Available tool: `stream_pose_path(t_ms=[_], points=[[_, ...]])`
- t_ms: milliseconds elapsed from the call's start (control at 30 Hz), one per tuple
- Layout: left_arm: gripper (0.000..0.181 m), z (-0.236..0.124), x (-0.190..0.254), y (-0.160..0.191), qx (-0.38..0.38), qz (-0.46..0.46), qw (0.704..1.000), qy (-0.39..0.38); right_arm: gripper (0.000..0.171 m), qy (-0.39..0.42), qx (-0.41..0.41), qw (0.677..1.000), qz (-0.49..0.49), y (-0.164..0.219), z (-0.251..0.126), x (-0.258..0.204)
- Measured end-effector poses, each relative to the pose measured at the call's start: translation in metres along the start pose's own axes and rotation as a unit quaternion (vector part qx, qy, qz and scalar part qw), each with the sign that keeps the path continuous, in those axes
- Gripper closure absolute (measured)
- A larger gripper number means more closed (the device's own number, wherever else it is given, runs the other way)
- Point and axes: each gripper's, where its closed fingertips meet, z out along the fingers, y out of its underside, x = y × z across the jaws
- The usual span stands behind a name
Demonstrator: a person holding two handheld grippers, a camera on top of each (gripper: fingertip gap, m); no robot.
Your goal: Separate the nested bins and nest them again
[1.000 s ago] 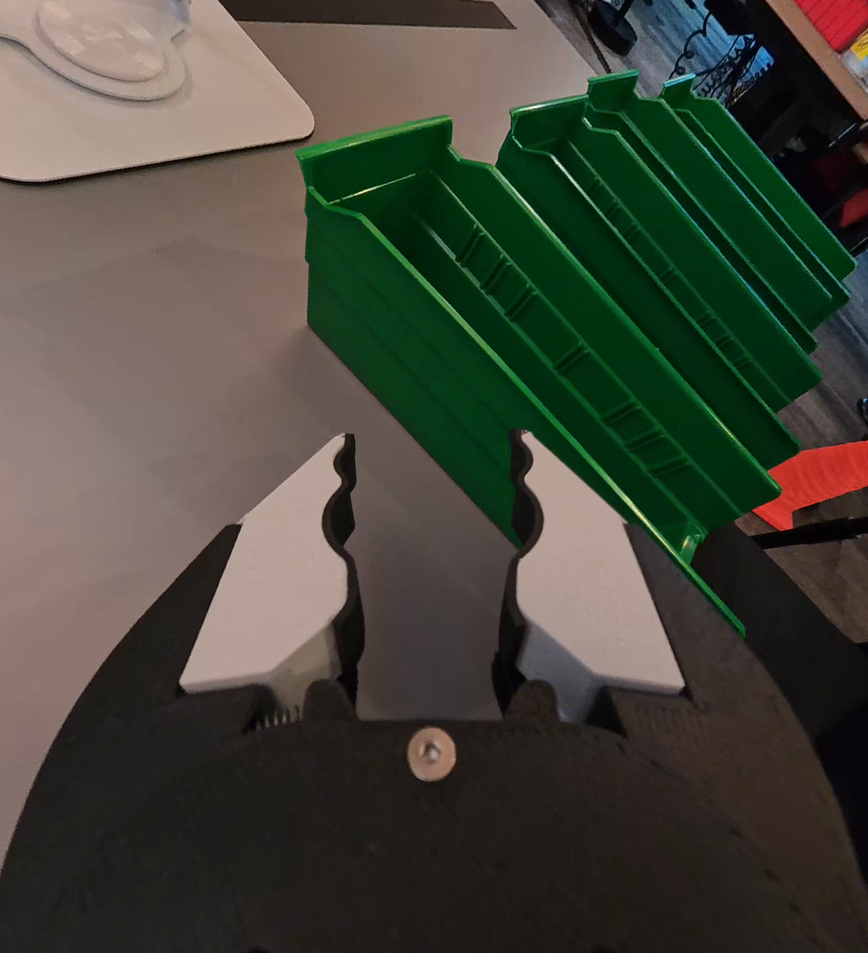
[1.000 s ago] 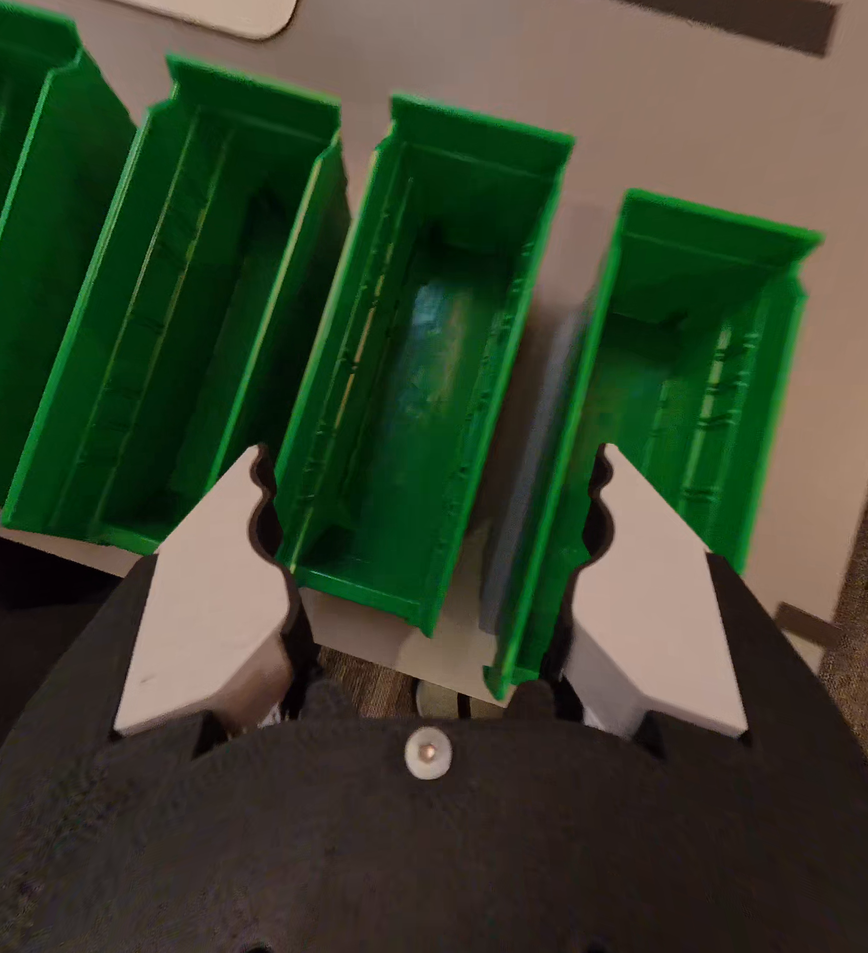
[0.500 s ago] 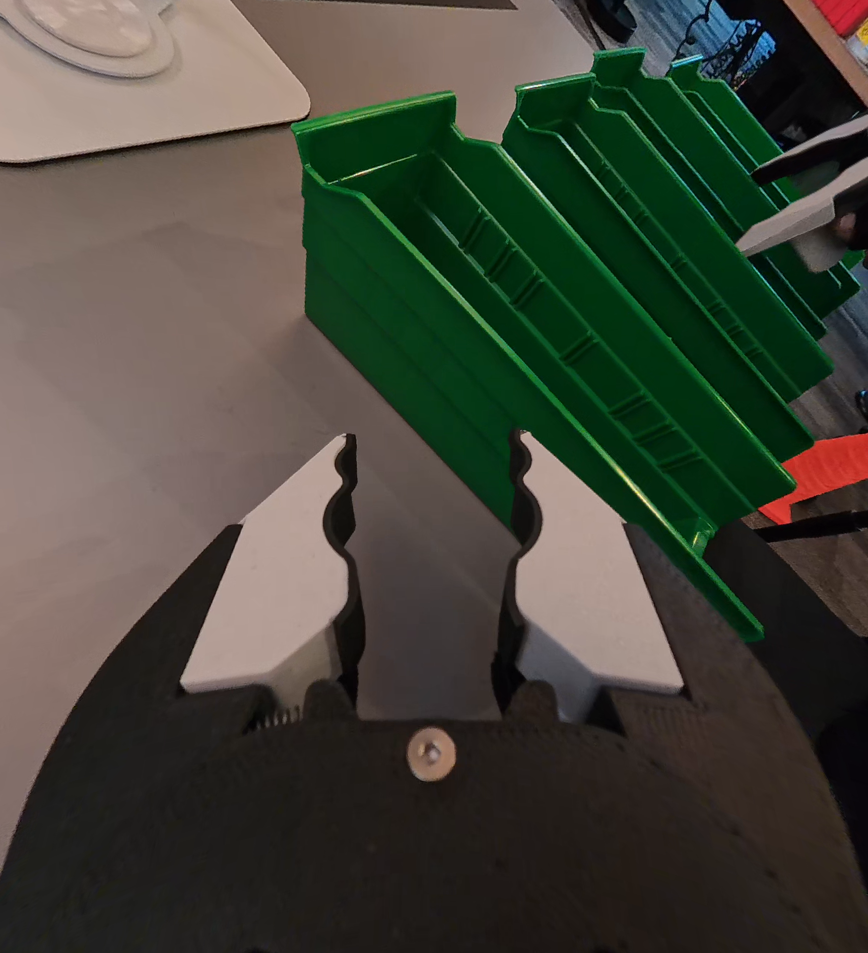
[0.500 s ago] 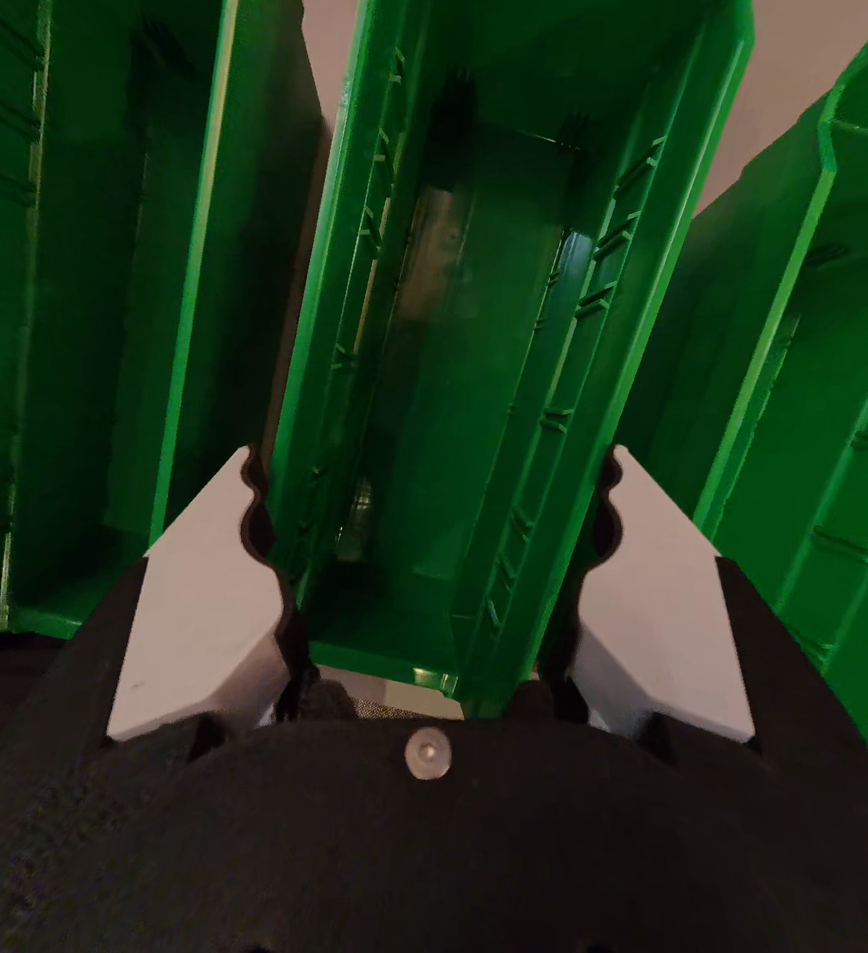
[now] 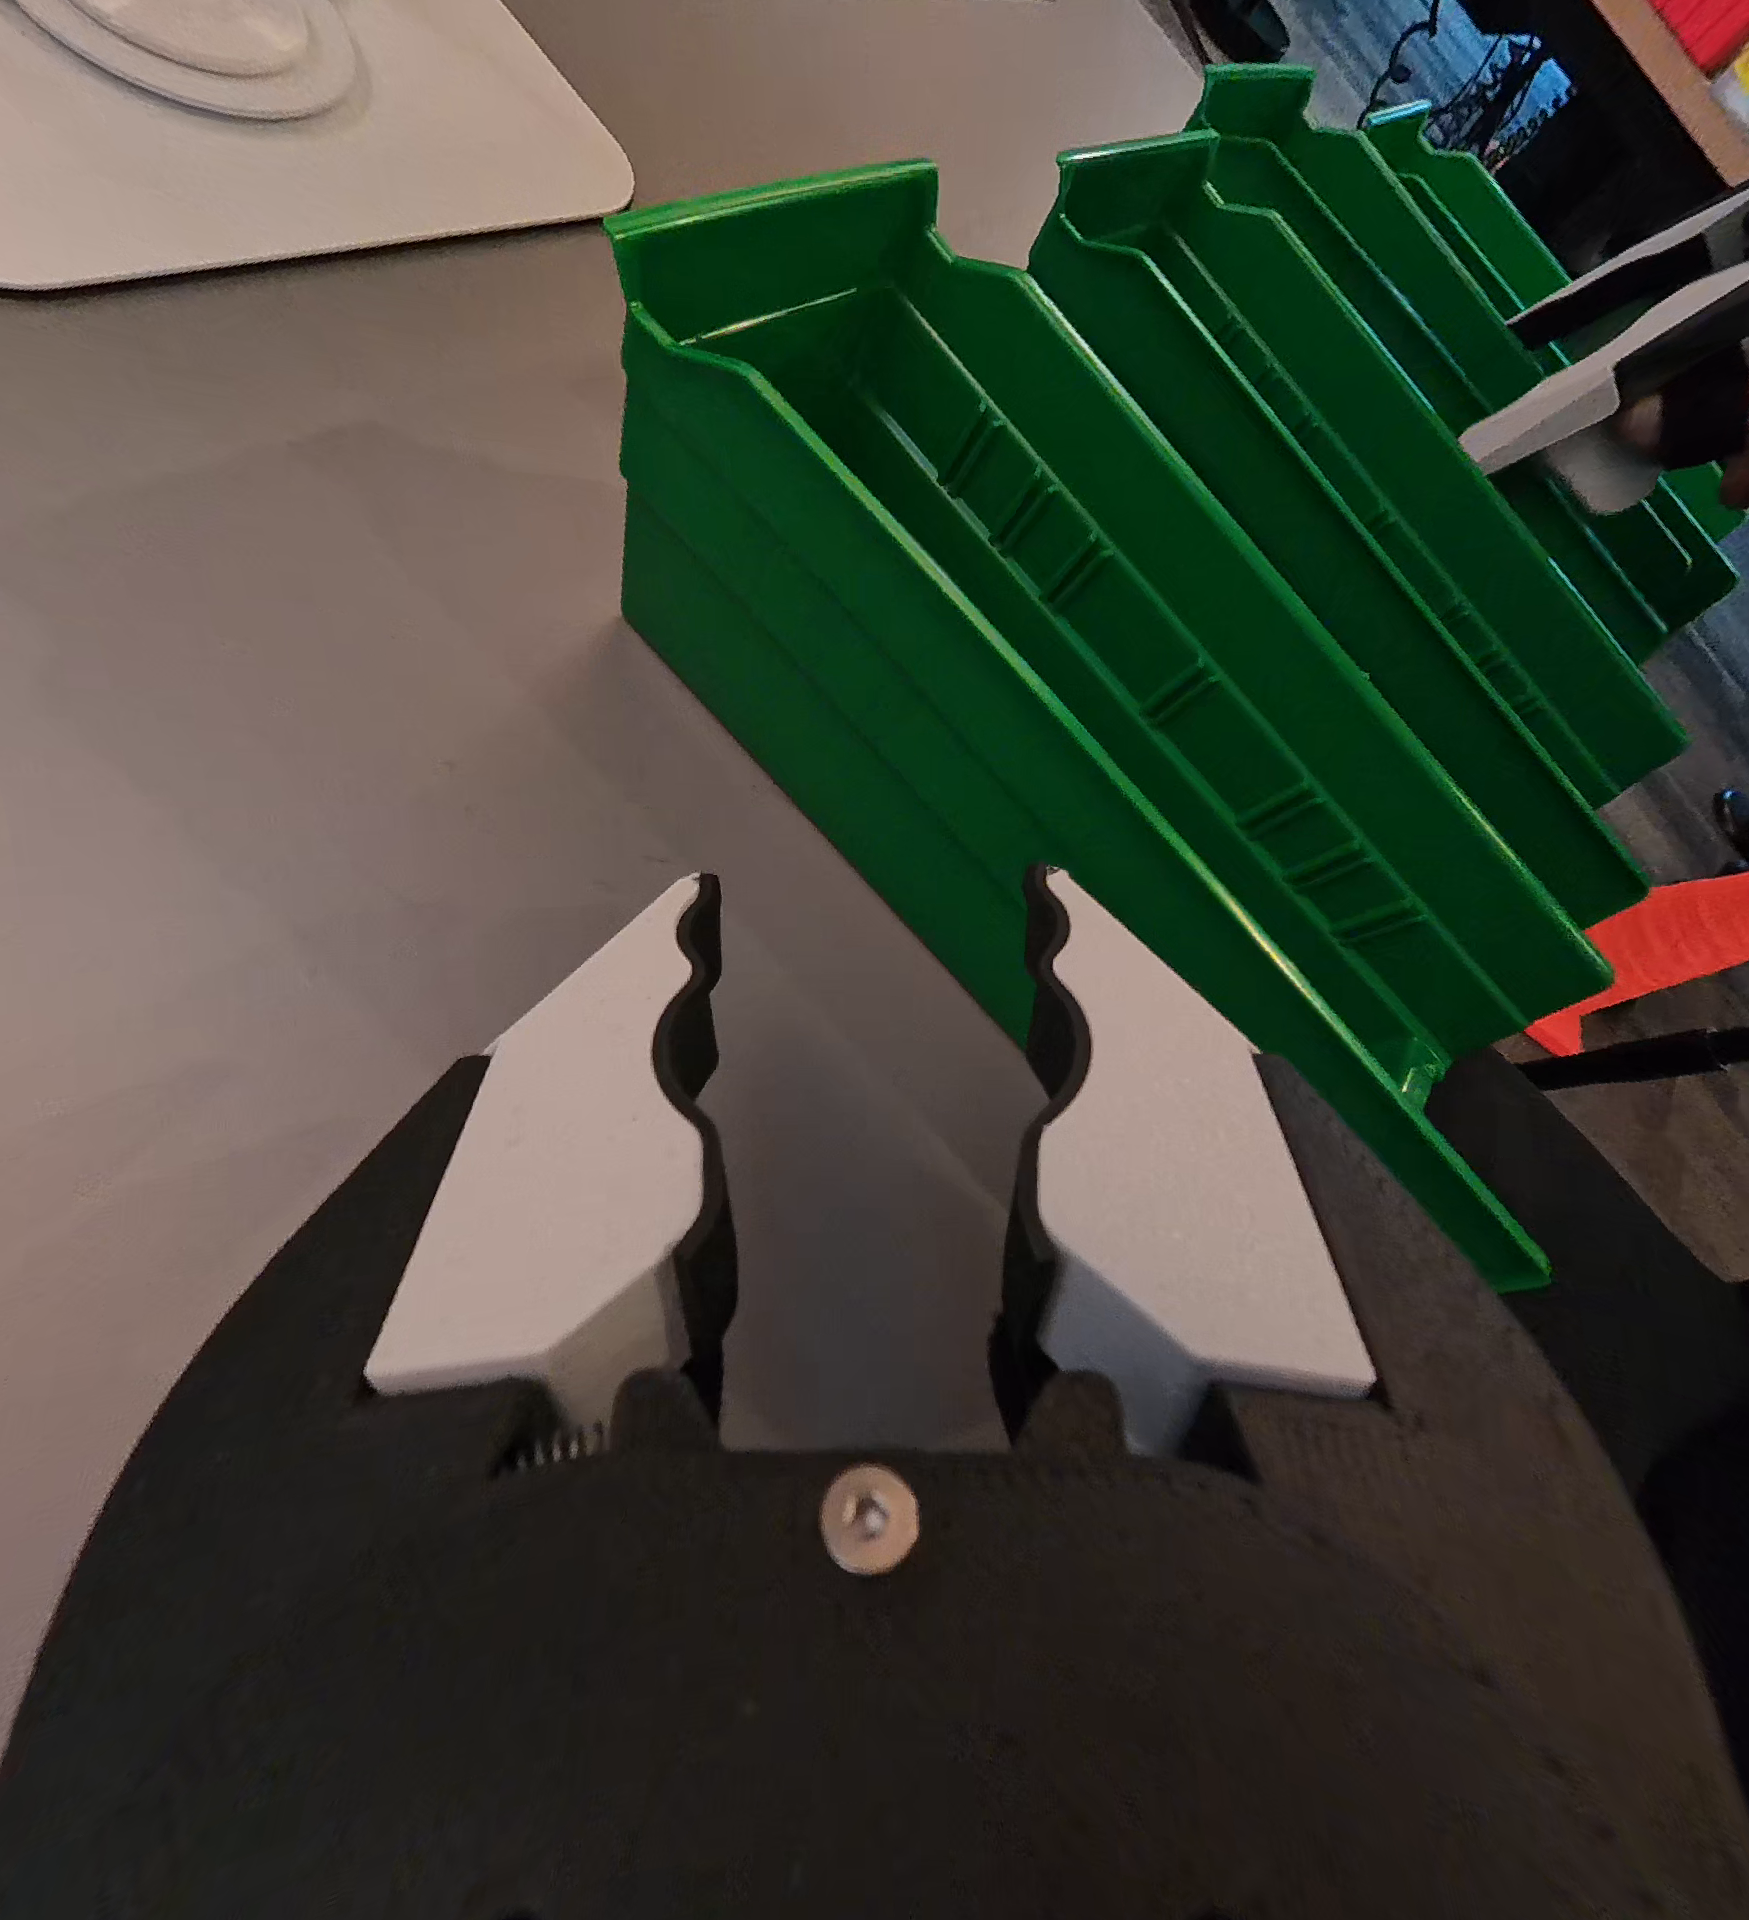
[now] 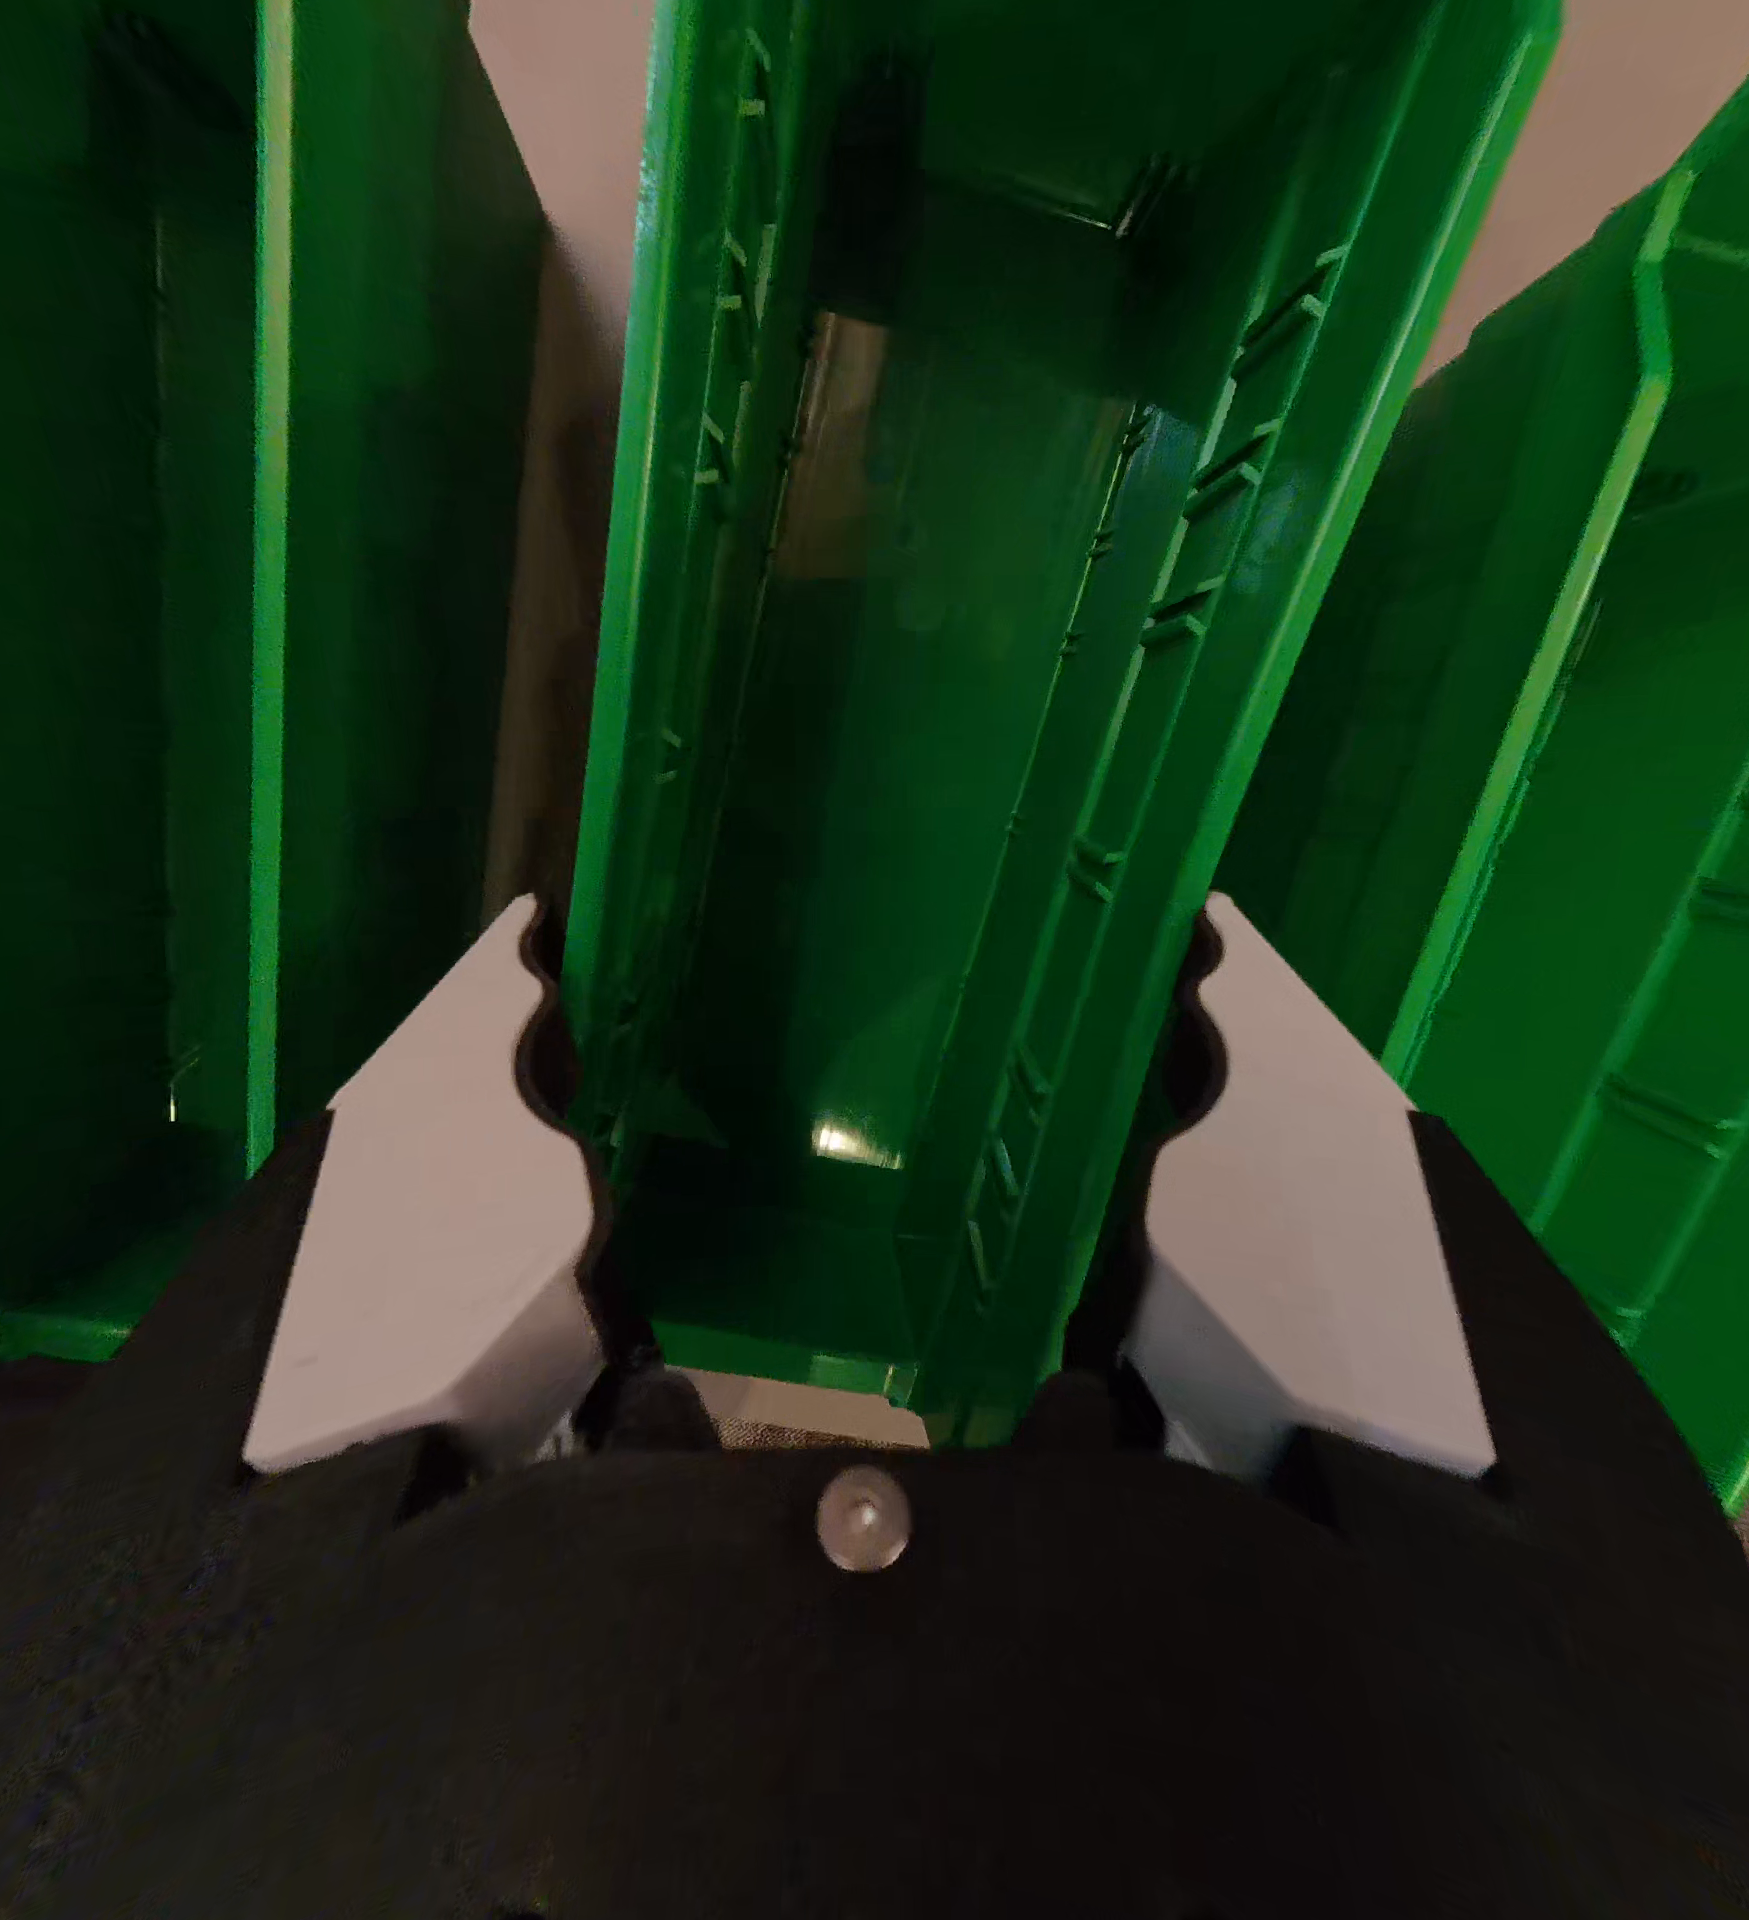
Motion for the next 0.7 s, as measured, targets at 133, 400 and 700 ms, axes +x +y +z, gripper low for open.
stream_pose_path(t_ms=[133, 400, 700], points=[[0.124, 0.002, -0.001, 0.002, -0.004, -0.001, 1.0, 0.001, 0.067, -0.01, 0.014, 1.0, -0.008, -0.002, -0.002, 0.0], [0.124, 0.005, -0.001, 0.006, -0.01, -0.002, 1.0, 0.004, 0.073, -0.051, 0.048, 0.998, 0.008, -0.007, -0.018, 0.005], [0.124, 0.009, 0.0, 0.01, -0.019, -0.003, 1.0, 0.008, 0.074, -0.105, 0.119, 0.987, 0.019, -0.022, -0.069, 0.007]])
